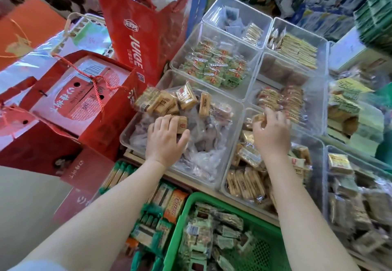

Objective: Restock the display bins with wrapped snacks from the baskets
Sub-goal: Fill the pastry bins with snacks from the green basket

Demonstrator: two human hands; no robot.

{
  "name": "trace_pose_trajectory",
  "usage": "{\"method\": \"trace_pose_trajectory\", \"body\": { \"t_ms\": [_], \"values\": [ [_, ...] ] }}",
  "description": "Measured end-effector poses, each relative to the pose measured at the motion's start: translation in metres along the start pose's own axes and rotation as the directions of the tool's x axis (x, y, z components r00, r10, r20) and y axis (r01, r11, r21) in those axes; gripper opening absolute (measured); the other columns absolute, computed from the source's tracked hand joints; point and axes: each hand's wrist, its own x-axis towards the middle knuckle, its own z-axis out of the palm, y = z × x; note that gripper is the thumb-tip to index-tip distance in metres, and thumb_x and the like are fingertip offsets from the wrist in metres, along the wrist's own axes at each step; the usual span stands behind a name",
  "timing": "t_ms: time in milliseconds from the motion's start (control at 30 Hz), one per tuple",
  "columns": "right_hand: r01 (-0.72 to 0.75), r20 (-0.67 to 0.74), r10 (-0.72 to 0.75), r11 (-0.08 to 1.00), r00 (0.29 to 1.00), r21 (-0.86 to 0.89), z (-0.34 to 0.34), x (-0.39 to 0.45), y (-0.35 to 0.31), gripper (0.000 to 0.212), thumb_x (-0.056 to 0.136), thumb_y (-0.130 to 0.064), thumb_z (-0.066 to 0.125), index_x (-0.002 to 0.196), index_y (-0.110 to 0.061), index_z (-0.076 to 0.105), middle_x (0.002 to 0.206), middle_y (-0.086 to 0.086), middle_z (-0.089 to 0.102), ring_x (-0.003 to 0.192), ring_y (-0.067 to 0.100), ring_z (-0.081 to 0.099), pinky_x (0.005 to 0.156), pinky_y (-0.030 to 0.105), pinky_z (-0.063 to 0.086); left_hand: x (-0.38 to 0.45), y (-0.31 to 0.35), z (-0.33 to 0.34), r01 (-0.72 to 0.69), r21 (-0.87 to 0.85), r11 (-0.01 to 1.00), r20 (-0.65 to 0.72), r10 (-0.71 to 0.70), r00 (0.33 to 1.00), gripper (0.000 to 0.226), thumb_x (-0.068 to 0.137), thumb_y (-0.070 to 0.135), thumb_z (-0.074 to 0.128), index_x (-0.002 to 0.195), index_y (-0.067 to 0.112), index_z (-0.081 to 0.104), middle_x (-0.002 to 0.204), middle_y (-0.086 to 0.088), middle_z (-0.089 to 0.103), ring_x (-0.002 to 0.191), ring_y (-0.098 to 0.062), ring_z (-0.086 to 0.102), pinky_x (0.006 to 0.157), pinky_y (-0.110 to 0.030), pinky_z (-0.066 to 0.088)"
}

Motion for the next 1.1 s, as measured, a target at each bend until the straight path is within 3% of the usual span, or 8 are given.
{"method": "trace_pose_trajectory", "body": {
  "t_ms": [133, 267, 400, 667, 767, 833, 867, 1100],
  "values": [
    [0.117, 0.438, 0.057, 0.926, 0.897, -0.358, -0.004, -0.004, 0.007, 0.050, 0.100, -0.050, 0.045, 0.145, -0.027, 0.044, 0.160, 0.008, 0.030, 0.142, 0.035, 0.032, 0.112, 0.057, 0.028, -0.009, 0.001, -0.001, 0.060, 0.048, 0.997, 0.022, -0.061, 0.998, 0.074, 0.092, 0.061, 0.018, 0.139, 0.015, 0.049, 0.140, -0.007, 0.052, 0.129, -0.026, 0.041, 0.105, -0.043, 0.032],
    [0.179, 0.236, -0.141, 0.972, 0.961, -0.149, 0.008, -0.002, -0.039, 0.049, 0.100, -0.044, 0.046, 0.141, -0.017, 0.049, 0.152, 0.010, 0.043, 0.141, 0.029, 0.036, 0.114, 0.049, 0.028, -0.011, 0.002, -0.001, 0.186, 0.045, 0.982, 0.041, -0.187, 0.981, 0.076, 0.092, 0.063, 0.017, 0.145, 0.014, 0.040, 0.147, -0.008, 0.045, 0.134, -0.025, 0.035, 0.111, -0.043, 0.028],
    [0.238, 0.314, -0.299, 0.946, 0.901, 0.219, 0.048, 0.000, -0.095, 0.055, 0.099, -0.028, 0.050, 0.151, -0.033, 0.034, 0.140, 0.010, 0.048, 0.121, 0.031, 0.052, 0.099, 0.046, 0.047, -0.006, 0.002, 0.002, 0.191, 0.068, 0.979, 0.068, -0.196, 0.978, 0.066, 0.099, 0.057, 0.030, 0.151, 0.016, 0.032, 0.156, -0.008, 0.036, 0.144, -0.026, 0.027, 0.118, -0.044, 0.021],
    [0.048, 0.198, -0.153, 0.890, 0.968, 0.453, 0.087, 0.014, -0.093, 0.016, 0.097, -0.010, 0.053, 0.104, -0.024, 0.057, 0.108, 0.007, 0.061, 0.088, 0.021, 0.052, 0.076, 0.032, 0.039, -0.002, 0.000, 0.004, 0.211, 0.066, 0.975, 0.062, -0.215, 0.975, 0.066, 0.099, 0.057, 0.033, 0.153, 0.019, 0.030, 0.158, -0.007, 0.033, 0.145, -0.025, 0.025, 0.119, -0.043, 0.020],
    [-0.298, 0.343, -0.050, 0.390, 0.938, 0.871, 0.061, -0.001, -0.084, 0.050, 0.098, -0.001, 0.053, 0.135, -0.034, 0.048, 0.111, 0.001, 0.070, 0.094, 0.018, 0.066, 0.075, 0.036, 0.053, -0.002, 0.001, 0.004, 0.213, 0.063, 0.975, 0.052, -0.217, 0.975, 0.065, 0.099, 0.057, 0.033, 0.152, 0.019, 0.031, 0.157, -0.007, 0.034, 0.145, -0.025, 0.026, 0.118, -0.043, 0.022],
    [-0.489, 0.480, -0.111, -0.069, 0.870, 0.870, 0.046, -0.016, -0.070, 0.063, 0.099, 0.003, 0.048, 0.144, -0.039, 0.034, 0.105, 0.006, 0.076, 0.091, 0.025, 0.070, 0.073, 0.037, 0.054, -0.002, 0.004, 0.004, 0.203, 0.057, 0.978, 0.057, -0.206, 0.977, 0.065, 0.099, 0.056, 0.033, 0.152, 0.018, 0.031, 0.157, -0.007, 0.034, 0.145, -0.025, 0.027, 0.118, -0.044, 0.023],
    [-0.532, 0.511, -0.155, -0.158, 0.846, 0.832, 0.043, -0.023, -0.068, 0.054, 0.099, 0.003, 0.046, 0.141, -0.030, 0.038, 0.104, 0.008, 0.076, 0.092, 0.027, 0.069, 0.077, 0.039, 0.053, -0.002, 0.001, 0.004, 0.209, 0.056, 0.976, 0.057, -0.212, 0.975, 0.065, 0.099, 0.056, 0.033, 0.152, 0.018, 0.032, 0.157, -0.007, 0.034, 0.145, -0.025, 0.027, 0.118, -0.044, 0.023],
    [-0.609, 0.588, -0.159, -0.206, 0.793, 0.766, 0.035, -0.055, -0.047, 0.037, 0.098, -0.012, 0.055, 0.134, -0.004, 0.054, 0.113, 0.018, 0.068, 0.104, 0.032, 0.066, 0.087, 0.042, 0.057, -0.003, -0.002, 0.003, 0.206, 0.059, 0.977, 0.050, -0.209, 0.977, 0.063, 0.098, 0.053, 0.035, 0.148, 0.015, 0.036, 0.153, -0.010, 0.039, 0.141, -0.028, 0.030, 0.114, -0.046, 0.028]
  ]
}}
